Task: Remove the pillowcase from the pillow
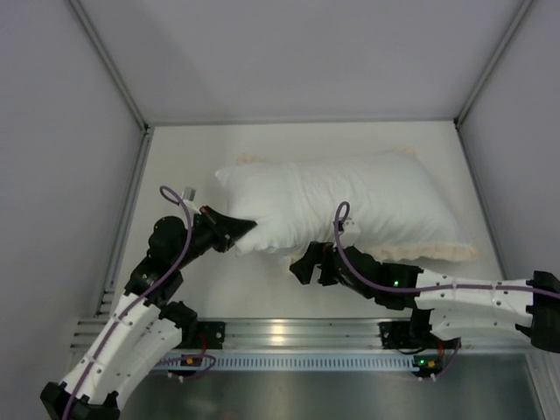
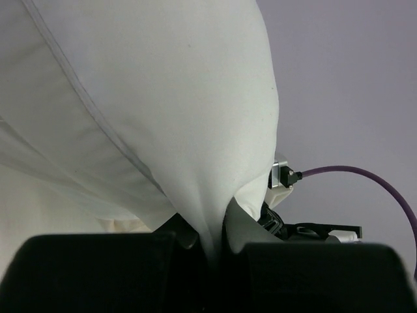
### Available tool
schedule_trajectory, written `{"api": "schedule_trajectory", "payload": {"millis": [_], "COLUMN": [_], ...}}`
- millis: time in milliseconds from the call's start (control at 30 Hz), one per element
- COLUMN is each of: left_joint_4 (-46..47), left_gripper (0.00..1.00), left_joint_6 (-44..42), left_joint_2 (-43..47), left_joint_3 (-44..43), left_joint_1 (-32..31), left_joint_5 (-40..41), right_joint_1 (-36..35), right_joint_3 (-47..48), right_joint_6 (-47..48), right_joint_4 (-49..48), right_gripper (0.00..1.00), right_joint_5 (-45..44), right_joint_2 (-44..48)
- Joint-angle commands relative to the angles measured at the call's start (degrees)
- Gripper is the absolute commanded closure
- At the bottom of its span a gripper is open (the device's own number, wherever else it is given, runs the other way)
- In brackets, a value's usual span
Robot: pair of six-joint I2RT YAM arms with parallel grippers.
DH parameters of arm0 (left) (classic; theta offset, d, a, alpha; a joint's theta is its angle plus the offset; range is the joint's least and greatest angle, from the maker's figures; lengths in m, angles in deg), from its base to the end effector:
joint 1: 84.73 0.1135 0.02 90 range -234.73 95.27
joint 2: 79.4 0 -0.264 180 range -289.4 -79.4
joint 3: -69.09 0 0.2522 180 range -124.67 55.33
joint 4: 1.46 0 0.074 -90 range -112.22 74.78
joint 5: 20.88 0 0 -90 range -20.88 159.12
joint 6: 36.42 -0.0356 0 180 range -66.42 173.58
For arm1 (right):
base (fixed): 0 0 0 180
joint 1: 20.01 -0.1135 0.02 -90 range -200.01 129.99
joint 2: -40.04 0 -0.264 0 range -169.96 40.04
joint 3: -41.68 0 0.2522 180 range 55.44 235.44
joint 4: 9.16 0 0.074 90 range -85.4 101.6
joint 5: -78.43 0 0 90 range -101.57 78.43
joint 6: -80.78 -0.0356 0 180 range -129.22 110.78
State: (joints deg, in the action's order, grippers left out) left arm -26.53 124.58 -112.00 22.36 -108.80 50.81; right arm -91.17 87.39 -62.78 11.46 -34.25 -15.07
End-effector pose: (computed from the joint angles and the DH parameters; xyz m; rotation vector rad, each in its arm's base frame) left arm 0.1306 -0.0706 0.2968 -0.5491 1.9289 -1.4265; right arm 0.0809 0.1946 0.2354 -0.0838 2.1832 0.9077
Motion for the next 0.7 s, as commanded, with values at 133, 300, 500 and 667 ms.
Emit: {"api": "schedule_trajectory", "payload": {"millis": [133, 300, 500, 667], "left_joint_4": [6.9, 6.8, -0.4, -10.0], "left_gripper": [1.0, 1.0, 1.0, 1.0], "left_joint_6": [1.9, 1.9, -2.1, -6.0], "left_joint_2": [2.5, 3.7, 4.6, 5.4], "left_joint_3": [-1.6, -1.2, -5.9, -10.7], "left_joint_1": [-0.2, -0.5, -0.5, -0.5], "left_joint_5": [1.8, 1.4, 3.7, 7.9], "right_joint_1": [-1.1, -1.2, -1.1, 4.3], "right_joint_3": [1.7, 0.7, 2.3, -0.6], "right_joint_6": [-5.7, -7.8, -12.4, -16.4], "right_joint_4": [-16.0, -20.0, -2.8, 17.4], "right_gripper": [0.11, 0.54, 1.0, 1.0], "right_joint_5": [-5.5, -12.5, -21.3, -28.3], "right_joint_2": [-5.8, -8.8, -6.5, 6.5]}}
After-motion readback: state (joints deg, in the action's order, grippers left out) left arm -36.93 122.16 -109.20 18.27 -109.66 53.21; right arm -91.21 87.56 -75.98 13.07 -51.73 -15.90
